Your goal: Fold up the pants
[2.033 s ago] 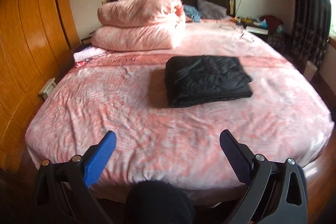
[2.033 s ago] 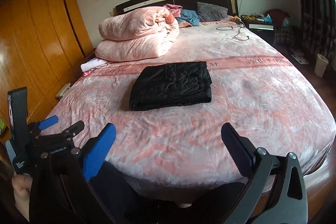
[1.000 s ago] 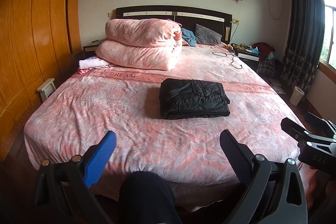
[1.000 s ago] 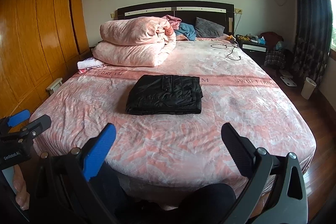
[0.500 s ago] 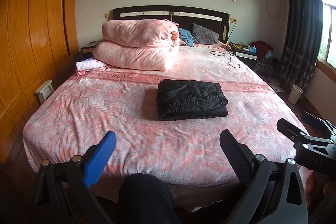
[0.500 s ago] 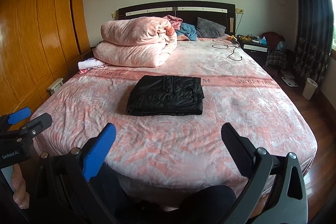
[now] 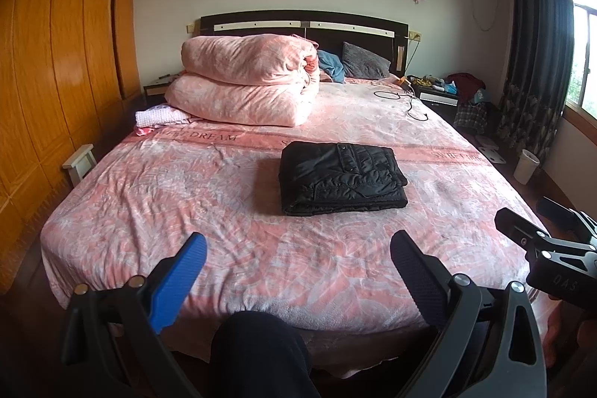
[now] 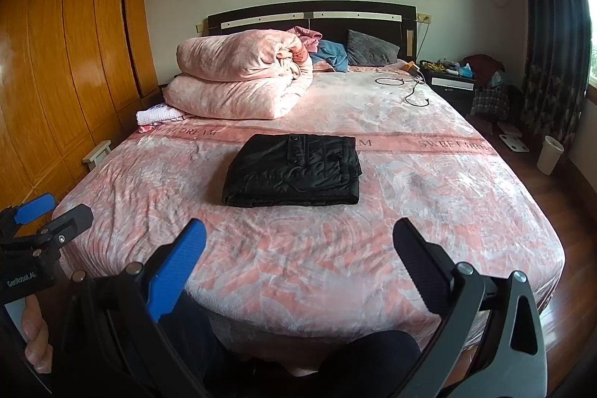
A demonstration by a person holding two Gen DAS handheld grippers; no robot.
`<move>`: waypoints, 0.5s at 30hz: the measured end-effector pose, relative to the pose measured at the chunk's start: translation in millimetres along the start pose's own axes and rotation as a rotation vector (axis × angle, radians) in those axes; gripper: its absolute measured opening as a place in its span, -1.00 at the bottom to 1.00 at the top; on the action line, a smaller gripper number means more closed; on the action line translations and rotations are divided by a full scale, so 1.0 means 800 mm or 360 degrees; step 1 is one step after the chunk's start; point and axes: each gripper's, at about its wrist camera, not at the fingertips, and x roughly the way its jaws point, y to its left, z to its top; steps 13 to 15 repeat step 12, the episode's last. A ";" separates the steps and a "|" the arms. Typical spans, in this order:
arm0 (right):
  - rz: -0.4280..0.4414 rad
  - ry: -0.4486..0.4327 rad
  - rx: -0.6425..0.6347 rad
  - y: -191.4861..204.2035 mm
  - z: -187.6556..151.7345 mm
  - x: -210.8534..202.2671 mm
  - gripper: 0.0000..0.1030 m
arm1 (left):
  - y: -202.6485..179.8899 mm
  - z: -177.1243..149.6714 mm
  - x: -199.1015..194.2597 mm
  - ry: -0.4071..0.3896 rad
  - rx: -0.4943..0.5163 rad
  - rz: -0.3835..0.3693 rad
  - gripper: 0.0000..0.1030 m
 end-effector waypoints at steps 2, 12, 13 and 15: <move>-0.0005 -0.0001 -0.0005 0.000 0.000 0.000 0.94 | 0.002 0.000 0.002 0.0007 -0.0004 -0.0005 0.93; -0.0008 -0.0004 -0.0004 0.002 0.000 0.001 0.94 | 0.007 -0.002 0.008 0.0046 -0.0025 -0.0036 0.93; -0.0008 -0.0004 -0.0004 0.002 0.000 0.001 0.94 | 0.007 -0.002 0.008 0.0046 -0.0025 -0.0036 0.93; -0.0008 -0.0004 -0.0004 0.002 0.000 0.001 0.94 | 0.007 -0.002 0.008 0.0046 -0.0025 -0.0036 0.93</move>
